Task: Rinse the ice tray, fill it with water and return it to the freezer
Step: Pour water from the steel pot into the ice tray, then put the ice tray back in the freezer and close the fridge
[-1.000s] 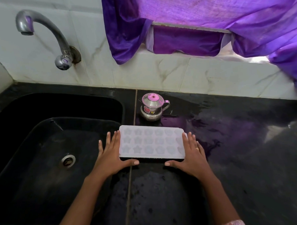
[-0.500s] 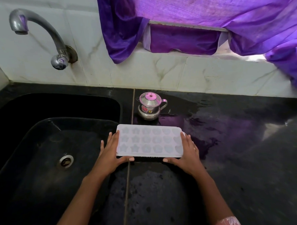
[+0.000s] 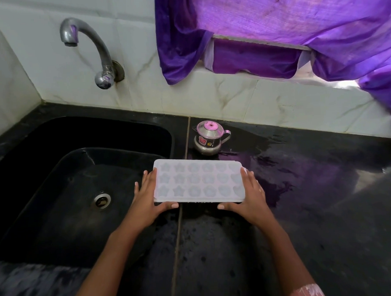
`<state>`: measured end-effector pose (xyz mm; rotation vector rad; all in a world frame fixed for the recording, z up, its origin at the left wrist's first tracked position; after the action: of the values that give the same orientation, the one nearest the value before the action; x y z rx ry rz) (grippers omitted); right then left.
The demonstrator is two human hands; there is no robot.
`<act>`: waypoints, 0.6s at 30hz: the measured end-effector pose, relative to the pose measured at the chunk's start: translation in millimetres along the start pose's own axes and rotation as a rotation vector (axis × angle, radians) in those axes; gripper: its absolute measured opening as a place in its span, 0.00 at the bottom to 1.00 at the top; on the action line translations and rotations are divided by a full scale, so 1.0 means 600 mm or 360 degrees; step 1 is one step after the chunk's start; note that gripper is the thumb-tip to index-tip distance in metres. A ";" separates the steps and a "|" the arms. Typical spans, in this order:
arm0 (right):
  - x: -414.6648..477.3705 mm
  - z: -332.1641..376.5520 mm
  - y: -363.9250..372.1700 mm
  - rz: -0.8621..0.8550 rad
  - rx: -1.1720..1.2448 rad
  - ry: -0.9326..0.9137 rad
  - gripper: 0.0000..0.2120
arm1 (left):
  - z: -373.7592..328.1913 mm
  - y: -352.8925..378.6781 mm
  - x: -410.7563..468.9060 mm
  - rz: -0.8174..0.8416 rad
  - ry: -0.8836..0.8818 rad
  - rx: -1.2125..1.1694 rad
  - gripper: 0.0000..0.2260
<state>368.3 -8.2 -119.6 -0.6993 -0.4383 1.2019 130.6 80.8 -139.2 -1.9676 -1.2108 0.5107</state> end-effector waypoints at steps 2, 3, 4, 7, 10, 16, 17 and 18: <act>-0.006 0.011 0.006 0.0015 -0.0003 -0.0026 0.64 | 0.006 -0.013 -0.017 -0.0041 -0.0020 -0.0004 0.54; -0.010 0.017 0.011 0.0024 0.0000 -0.0044 0.64 | 0.008 -0.020 -0.027 -0.0055 -0.0029 -0.0010 0.54; -0.014 0.026 0.016 0.0036 0.0008 -0.0067 0.64 | 0.010 -0.027 -0.038 -0.0068 -0.0043 -0.0017 0.54; -0.030 0.051 0.033 0.0076 0.0031 -0.0119 0.64 | 0.018 -0.049 -0.075 -0.0103 -0.0098 -0.0036 0.53; -0.049 0.076 0.052 0.0130 0.0027 -0.0163 0.64 | 0.033 -0.069 -0.116 -0.0136 -0.0166 -0.0028 0.53; -0.091 0.122 0.095 0.0259 0.0053 -0.0242 0.65 | 0.059 -0.106 -0.208 -0.0246 -0.0265 0.0018 0.50; -0.098 0.130 0.102 0.0273 0.0064 -0.0263 0.64 | 0.065 -0.111 -0.223 -0.0262 -0.0282 0.0027 0.51; -0.106 0.138 0.108 0.0283 0.0081 -0.0288 0.64 | 0.071 -0.117 -0.239 -0.0280 -0.0299 0.0029 0.51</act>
<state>249.2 -34.7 -102.2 -0.5969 -0.5019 1.4465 -6.1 -9.9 -119.4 -1.8082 -1.4750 0.6239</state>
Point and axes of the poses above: each hand's wrist, its own x-axis towards the middle knuckle, its own y-axis out of the palm, z = x × y, the point moved 9 cm from there along x, towards the middle knuckle, and after that the axes turned 10 degrees about x, right-handed, at the moved point
